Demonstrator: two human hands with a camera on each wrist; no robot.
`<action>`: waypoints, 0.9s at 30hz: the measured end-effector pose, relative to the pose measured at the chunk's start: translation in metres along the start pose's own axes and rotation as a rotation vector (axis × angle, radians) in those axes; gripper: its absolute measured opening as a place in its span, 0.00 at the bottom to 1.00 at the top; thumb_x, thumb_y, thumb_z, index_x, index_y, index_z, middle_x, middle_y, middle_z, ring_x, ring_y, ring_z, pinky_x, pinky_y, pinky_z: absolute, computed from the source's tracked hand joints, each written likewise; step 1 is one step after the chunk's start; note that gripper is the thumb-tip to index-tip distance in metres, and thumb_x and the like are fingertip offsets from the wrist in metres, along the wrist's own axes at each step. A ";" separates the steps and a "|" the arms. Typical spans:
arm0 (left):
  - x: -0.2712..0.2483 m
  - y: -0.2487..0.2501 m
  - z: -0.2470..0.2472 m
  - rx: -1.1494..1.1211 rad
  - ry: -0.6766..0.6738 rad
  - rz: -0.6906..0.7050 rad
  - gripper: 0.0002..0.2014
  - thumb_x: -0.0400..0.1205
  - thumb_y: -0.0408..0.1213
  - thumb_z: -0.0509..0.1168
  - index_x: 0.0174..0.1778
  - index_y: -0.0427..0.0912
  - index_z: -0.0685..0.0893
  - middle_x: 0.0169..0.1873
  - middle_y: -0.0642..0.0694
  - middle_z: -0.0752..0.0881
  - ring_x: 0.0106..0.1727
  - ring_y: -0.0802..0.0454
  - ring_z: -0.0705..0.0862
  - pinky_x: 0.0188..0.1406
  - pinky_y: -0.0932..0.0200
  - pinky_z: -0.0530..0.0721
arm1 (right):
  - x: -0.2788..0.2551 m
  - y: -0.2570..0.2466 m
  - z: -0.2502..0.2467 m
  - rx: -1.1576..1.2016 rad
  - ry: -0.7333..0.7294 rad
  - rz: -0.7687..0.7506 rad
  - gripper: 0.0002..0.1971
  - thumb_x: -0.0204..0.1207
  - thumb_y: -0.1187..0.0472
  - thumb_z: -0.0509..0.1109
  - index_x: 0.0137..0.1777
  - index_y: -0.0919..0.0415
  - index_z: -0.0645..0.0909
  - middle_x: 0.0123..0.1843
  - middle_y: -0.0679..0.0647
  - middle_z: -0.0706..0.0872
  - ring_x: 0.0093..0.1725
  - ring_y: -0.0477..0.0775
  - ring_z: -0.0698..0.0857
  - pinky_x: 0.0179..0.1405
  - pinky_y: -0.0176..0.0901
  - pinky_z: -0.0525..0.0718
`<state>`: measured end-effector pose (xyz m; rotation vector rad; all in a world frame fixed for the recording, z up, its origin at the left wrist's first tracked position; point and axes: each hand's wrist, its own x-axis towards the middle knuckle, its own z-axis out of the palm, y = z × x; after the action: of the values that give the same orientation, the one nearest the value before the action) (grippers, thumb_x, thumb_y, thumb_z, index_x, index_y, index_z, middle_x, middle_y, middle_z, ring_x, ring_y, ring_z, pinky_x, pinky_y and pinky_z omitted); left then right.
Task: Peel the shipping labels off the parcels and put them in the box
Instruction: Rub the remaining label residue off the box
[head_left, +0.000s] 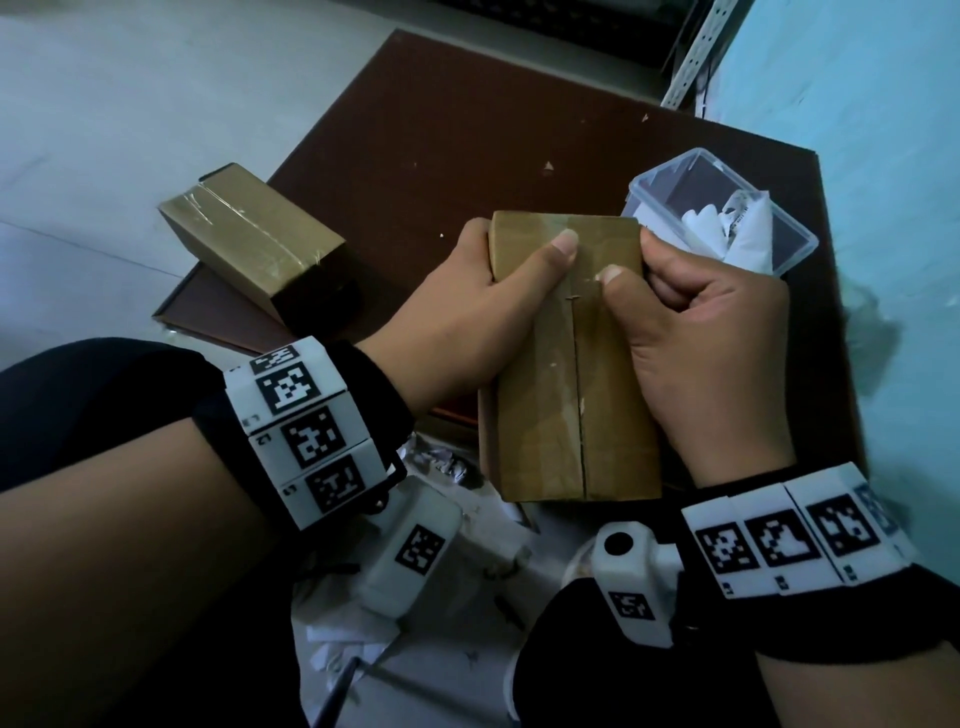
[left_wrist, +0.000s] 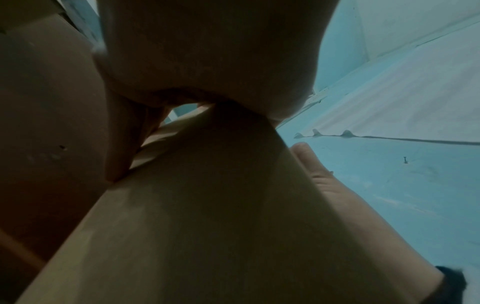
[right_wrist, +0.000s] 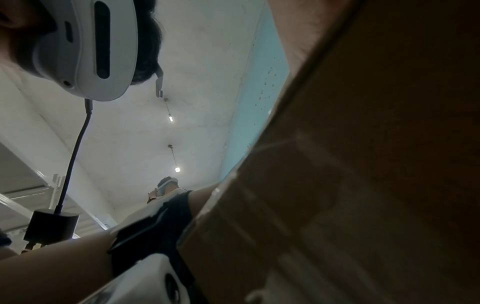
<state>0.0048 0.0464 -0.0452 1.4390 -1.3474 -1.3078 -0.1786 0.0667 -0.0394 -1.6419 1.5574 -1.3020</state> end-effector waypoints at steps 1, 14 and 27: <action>-0.001 0.001 0.000 0.002 -0.003 -0.006 0.32 0.84 0.67 0.67 0.77 0.53 0.71 0.61 0.57 0.87 0.59 0.60 0.91 0.61 0.50 0.92 | 0.000 0.001 -0.001 0.000 -0.006 0.002 0.21 0.85 0.63 0.78 0.76 0.67 0.86 0.53 0.33 0.88 0.52 0.19 0.86 0.53 0.14 0.79; 0.000 0.002 0.002 0.010 0.020 0.035 0.32 0.83 0.68 0.67 0.78 0.53 0.73 0.62 0.58 0.87 0.59 0.63 0.90 0.61 0.52 0.91 | -0.004 -0.011 0.003 0.107 0.023 0.081 0.32 0.79 0.50 0.84 0.80 0.63 0.83 0.63 0.38 0.91 0.63 0.32 0.91 0.60 0.31 0.90; 0.004 -0.001 -0.002 0.005 -0.012 0.030 0.35 0.81 0.69 0.66 0.79 0.54 0.70 0.64 0.57 0.87 0.62 0.58 0.90 0.62 0.49 0.91 | -0.004 -0.014 -0.005 0.109 -0.056 0.105 0.27 0.83 0.57 0.82 0.80 0.61 0.84 0.66 0.45 0.94 0.65 0.38 0.92 0.61 0.41 0.93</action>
<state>0.0069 0.0428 -0.0459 1.4116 -1.3755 -1.2966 -0.1762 0.0745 -0.0267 -1.4966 1.4917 -1.2523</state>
